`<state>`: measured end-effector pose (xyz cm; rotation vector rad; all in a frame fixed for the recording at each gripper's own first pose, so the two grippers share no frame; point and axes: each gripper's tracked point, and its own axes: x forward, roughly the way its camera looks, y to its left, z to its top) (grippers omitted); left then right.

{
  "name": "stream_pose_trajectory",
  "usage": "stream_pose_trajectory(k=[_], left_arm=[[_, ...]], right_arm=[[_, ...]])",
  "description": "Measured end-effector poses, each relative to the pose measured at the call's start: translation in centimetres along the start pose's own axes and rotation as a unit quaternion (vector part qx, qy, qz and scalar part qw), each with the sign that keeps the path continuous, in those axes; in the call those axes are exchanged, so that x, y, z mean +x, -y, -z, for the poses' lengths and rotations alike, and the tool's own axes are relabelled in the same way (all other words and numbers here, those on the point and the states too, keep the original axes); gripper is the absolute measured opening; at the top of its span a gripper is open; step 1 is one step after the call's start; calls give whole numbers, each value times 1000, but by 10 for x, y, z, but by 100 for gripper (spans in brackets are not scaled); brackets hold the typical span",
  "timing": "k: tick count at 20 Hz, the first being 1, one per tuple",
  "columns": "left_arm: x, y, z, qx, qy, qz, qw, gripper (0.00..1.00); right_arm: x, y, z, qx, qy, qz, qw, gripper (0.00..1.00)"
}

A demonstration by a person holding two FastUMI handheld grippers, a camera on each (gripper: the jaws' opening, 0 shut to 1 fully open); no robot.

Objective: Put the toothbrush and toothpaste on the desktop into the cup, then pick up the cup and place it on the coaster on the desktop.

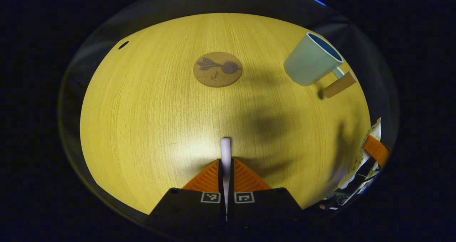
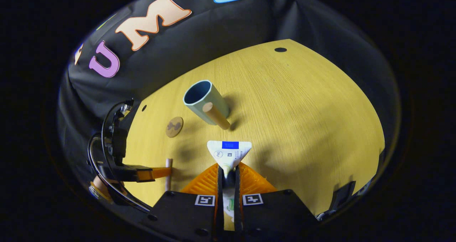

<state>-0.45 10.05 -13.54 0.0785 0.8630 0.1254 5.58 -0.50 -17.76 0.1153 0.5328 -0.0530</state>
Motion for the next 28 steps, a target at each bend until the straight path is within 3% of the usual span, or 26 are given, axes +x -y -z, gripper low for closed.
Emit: stream_pose_trajectory(k=[4,10,14,20,24,28], left_arm=[[-19,8,-9,-32,52,41,997,0],[-64,11,-53,8,140,74,987,0],[-83,14,-84,37,202,102,973,0],[-103,24,-137,66,300,144,941,0],[-123,34,-175,100,368,162,910,0],[-174,53,-184,131,436,177,873,0]], right_arm=[[-5,-25,-23,1,50,-49,998,14],[-6,-64,-65,-14,136,-103,985,13],[0,-83,-97,-24,195,-123,973,14],[12,-99,-151,-12,286,-134,949,13],[23,-97,-189,-8,353,-118,928,13],[47,-86,-198,-13,368,-95,925,13]])
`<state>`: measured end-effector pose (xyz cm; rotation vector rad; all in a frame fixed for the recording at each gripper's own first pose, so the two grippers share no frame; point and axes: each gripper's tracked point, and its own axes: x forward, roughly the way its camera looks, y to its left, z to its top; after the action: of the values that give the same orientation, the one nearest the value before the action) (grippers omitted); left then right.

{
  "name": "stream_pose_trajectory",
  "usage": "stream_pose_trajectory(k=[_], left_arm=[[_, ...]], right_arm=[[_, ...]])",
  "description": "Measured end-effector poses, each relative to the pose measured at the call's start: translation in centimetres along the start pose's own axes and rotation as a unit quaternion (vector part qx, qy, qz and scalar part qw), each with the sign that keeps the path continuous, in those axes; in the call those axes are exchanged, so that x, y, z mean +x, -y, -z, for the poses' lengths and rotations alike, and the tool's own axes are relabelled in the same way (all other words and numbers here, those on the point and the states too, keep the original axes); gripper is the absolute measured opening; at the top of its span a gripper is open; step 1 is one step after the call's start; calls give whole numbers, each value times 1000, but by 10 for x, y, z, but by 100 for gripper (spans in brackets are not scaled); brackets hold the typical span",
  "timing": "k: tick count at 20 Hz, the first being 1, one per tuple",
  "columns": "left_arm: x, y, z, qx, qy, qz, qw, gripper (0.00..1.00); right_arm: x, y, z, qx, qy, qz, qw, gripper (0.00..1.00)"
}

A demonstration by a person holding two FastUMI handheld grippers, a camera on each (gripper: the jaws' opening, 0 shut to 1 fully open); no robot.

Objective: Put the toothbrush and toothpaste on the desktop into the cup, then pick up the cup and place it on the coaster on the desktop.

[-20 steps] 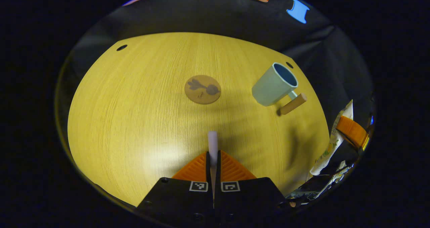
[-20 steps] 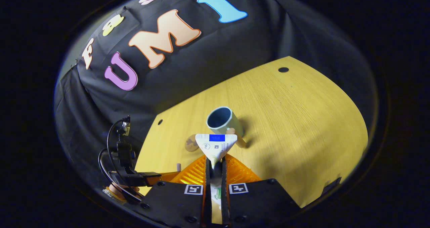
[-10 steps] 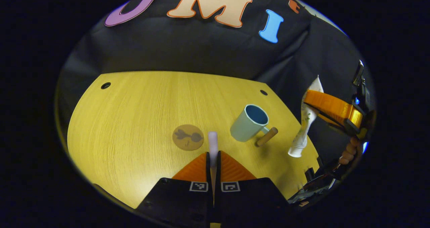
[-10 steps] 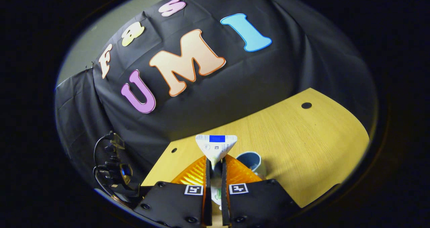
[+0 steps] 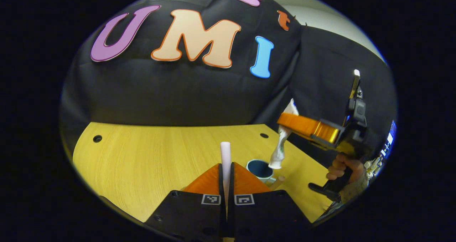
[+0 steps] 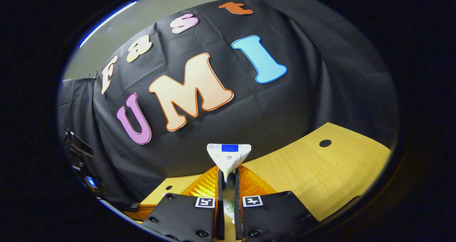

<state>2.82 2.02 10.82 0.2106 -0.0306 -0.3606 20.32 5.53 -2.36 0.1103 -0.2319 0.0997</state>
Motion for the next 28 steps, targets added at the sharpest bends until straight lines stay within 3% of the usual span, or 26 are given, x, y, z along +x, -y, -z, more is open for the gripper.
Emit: stream_pose_trajectory(k=[3,7,10,12,13,15,18,22,25,27,28], left_arm=[[15,12,-37,17,52,13,998,0],[42,32,-60,-13,109,44,993,0],[51,35,-58,-27,122,55,991,0],[54,36,-64,-24,132,56,989,0],[55,37,-68,-23,139,59,988,0],[58,39,-71,-19,144,63,987,0],[62,42,-75,-13,152,71,986,0],[68,47,-77,-4,158,81,984,0],[75,52,-75,1,158,91,983,0],[81,57,-73,5,163,99,982,0],[85,61,-71,9,163,104,981,0]], right_arm=[[8,10,17,-2,-2,16,1000,13],[13,38,51,-8,-22,41,999,14],[12,38,61,-7,-22,39,999,15],[7,31,65,-19,-19,24,999,21],[4,27,64,-22,-19,18,999,17],[-1,21,67,-21,-26,3,999,29],[-15,20,48,-32,4,6,999,91],[-46,35,10,-52,52,38,997,99],[-67,48,0,-53,61,59,995,94],[-80,56,-3,-56,68,73,993,98],[-84,59,-3,-58,69,79,993,94]])
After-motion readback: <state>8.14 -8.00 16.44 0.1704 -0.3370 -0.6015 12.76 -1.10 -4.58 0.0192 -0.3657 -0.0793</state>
